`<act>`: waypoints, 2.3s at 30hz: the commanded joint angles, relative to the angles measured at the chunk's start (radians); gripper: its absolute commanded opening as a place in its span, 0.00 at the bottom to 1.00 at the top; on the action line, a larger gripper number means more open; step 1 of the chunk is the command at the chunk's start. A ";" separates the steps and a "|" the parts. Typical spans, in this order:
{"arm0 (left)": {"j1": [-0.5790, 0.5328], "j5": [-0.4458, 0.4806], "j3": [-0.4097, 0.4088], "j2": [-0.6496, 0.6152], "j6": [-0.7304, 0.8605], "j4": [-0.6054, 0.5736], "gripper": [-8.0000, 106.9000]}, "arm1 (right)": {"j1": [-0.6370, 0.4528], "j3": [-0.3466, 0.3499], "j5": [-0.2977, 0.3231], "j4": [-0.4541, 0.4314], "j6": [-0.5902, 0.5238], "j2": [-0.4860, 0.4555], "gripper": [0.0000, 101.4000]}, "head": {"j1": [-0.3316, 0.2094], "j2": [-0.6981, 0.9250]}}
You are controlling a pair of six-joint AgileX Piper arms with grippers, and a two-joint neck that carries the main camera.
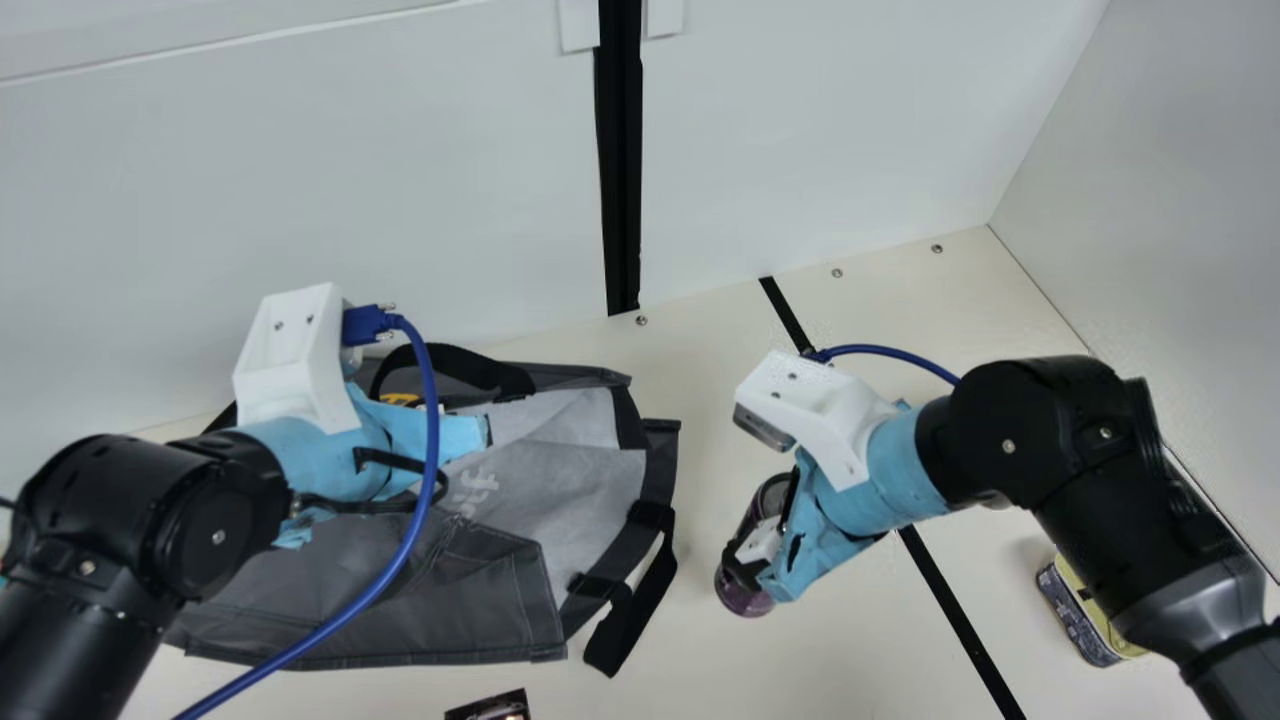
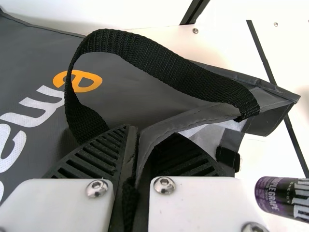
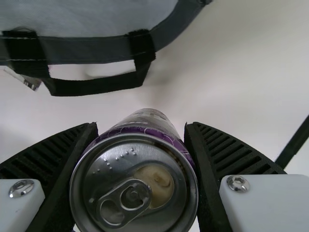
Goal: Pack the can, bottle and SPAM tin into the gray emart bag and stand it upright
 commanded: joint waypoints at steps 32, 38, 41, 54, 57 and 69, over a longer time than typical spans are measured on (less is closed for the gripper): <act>0.000 0.000 0.000 0.000 0.000 0.000 0.00 | -0.104 -0.142 0.000 0.320 -0.097 -0.062 0.00 | -0.024 -0.001; 0.000 0.000 0.000 0.000 0.000 0.000 0.00 | -0.129 -0.122 0.000 0.389 -0.149 -0.068 0.00 | -0.024 -0.001; 0.000 0.000 0.000 0.000 0.000 0.000 0.00 | -0.139 -0.109 0.000 0.417 -0.171 -0.069 0.00 | -0.024 -0.001; 0.000 0.000 0.000 0.000 0.000 0.000 0.00 | -0.077 -0.013 -0.117 0.492 -0.235 -0.059 0.00 | -0.024 -0.001; 0.000 0.000 0.000 0.000 0.000 0.000 0.00 | -0.056 0.007 -0.149 0.502 -0.247 -0.053 0.00 | -0.024 -0.001; 0.000 0.000 0.000 0.000 0.000 0.000 0.00 | 0.024 0.071 -0.280 0.506 -0.287 -0.020 0.00 | -0.024 -0.001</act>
